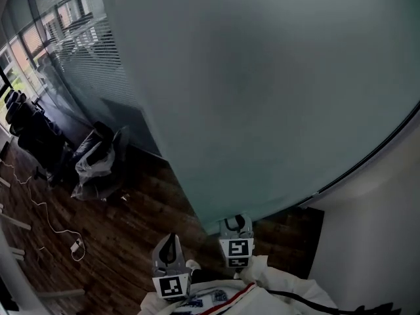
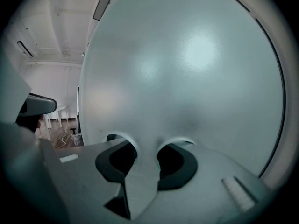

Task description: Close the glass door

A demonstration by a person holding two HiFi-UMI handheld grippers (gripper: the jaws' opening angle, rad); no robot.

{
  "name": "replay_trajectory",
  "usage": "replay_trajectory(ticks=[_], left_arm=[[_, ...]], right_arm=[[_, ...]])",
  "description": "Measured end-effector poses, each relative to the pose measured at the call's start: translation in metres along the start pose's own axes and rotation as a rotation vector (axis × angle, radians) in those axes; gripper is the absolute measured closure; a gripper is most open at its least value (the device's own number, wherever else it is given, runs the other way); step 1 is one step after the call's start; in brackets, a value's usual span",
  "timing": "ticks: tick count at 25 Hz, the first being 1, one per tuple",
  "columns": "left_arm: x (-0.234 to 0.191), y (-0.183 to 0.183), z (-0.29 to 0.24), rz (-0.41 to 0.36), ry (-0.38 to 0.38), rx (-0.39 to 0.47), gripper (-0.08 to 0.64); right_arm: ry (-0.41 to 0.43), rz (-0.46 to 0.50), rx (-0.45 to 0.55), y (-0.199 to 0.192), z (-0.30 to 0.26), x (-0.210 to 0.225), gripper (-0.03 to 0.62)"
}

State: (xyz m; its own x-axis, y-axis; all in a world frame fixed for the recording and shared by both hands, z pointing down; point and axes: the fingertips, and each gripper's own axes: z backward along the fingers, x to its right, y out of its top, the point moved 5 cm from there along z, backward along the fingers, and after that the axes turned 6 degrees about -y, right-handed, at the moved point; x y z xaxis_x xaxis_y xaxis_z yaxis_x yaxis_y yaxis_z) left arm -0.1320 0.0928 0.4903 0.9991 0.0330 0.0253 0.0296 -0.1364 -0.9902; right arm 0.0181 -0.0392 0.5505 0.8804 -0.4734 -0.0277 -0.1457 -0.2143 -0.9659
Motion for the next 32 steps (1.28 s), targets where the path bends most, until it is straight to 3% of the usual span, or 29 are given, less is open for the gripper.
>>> replay_trajectory(ticks=[13,17,27,32], left_arm=[[-0.076,-0.012,-0.011,0.007,-0.034,-0.022,0.557],[-0.092,-0.01,-0.017,-0.002,-0.076,0.002,0.557],[-0.094,-0.026,-0.056,0.059,-0.12,-0.007,0.557],[-0.108,-0.009,-0.086,0.02,-0.122,0.012,0.557]], right_arm=[[-0.104,-0.036,0.035,0.006,-0.059,0.013,0.472],[-0.119,-0.056,0.044,0.012,-0.078,0.018,0.471],[-0.152,-0.075,0.006,0.02,-0.121,0.023,0.471],[-0.183,-0.08,-0.001,0.021,-0.137,0.026,0.469]])
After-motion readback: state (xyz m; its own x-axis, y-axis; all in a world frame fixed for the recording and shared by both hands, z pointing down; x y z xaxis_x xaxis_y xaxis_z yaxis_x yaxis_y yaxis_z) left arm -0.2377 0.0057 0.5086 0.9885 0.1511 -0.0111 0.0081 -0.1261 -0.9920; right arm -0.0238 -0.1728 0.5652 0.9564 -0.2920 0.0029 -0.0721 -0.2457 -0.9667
